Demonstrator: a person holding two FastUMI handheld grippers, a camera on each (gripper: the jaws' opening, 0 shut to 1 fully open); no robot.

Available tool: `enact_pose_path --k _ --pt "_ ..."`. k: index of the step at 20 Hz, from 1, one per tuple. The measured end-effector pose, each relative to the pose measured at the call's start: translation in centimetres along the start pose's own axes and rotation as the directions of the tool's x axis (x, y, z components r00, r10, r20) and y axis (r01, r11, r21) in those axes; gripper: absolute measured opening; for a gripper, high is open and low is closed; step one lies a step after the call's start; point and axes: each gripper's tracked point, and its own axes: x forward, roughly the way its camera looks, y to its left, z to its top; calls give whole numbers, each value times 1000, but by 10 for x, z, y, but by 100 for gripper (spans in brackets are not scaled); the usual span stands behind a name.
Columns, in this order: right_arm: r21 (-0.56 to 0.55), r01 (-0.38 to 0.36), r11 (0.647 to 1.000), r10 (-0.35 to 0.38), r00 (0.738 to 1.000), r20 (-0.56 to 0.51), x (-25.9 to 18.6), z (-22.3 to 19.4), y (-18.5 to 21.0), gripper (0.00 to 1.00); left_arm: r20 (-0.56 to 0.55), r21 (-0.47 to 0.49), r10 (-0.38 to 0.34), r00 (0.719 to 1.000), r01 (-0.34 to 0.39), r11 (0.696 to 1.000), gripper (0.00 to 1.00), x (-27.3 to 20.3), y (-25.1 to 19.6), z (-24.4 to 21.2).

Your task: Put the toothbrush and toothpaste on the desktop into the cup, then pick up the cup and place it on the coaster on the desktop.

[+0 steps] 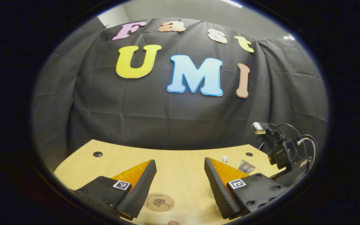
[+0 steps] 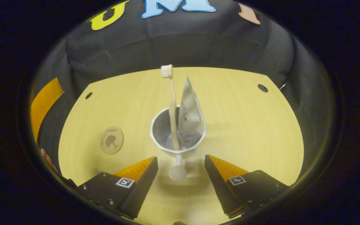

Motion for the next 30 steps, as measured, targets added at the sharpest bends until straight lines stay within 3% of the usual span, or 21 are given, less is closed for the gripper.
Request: enact_pose_path --k 12,16,17,20,21,23,30 --pt "-5 47 999 -47 994 -103 20 -4 0 93 -44 -26 9 999 -10 1000 97 -17 18 -14" --pt "-27 64 998 -68 987 -148 24 -8 -2 86 -54 -28 16 998 -17 999 97 -20 25 -17" --pt "-25 57 998 -60 986 -154 25 -9 1 76 -56 -31 17 998 -19 999 98 -21 27 -18" --pt "-45 95 994 -101 983 -153 26 -8 -5 60 -72 -40 23 997 -26 999 99 -23 31 -23" --pt "-49 96 994 -103 982 -158 26 -10 -4 35 -76 -42 26 997 -30 999 99 -23 32 -25" --pt "-35 88 995 -93 981 -171 20 -10 -1 29 -80 -47 28 996 -32 998 97 -24 34 -27" --pt "-38 67 997 -72 986 -148 26 -8 -1 25 -89 -50 43 995 -47 998 97 -27 42 -31"
